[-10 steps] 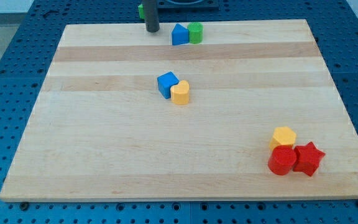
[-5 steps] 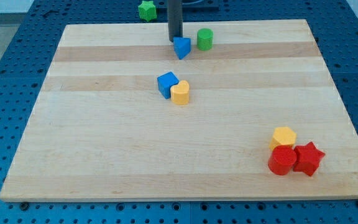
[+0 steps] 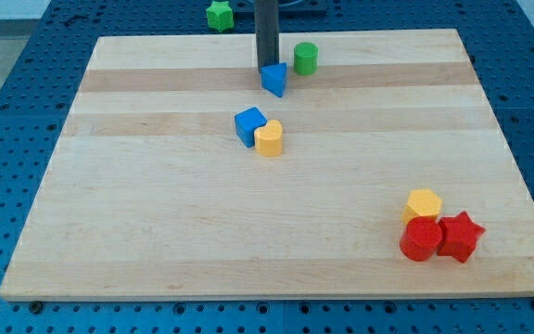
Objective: Push blue triangle closer to blue cube
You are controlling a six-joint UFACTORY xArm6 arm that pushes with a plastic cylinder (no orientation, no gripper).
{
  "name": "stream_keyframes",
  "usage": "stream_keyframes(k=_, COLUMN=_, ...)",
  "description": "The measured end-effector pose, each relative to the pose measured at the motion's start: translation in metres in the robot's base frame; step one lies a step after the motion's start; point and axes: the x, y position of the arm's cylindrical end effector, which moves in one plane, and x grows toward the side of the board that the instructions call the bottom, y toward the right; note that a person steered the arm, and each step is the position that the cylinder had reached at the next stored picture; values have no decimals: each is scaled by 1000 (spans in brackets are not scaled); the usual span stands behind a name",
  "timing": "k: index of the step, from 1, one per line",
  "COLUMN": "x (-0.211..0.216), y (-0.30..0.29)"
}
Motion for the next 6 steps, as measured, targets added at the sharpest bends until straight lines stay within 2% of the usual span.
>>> stream_keyframes(k=2, x=48, y=1)
stream_keyframes(k=3, x=57, y=1)
stream_keyframes(k=4, x=23, y=1)
stream_keyframes(k=5, x=14, y=3)
stream_keyframes(k=6, x=32, y=14)
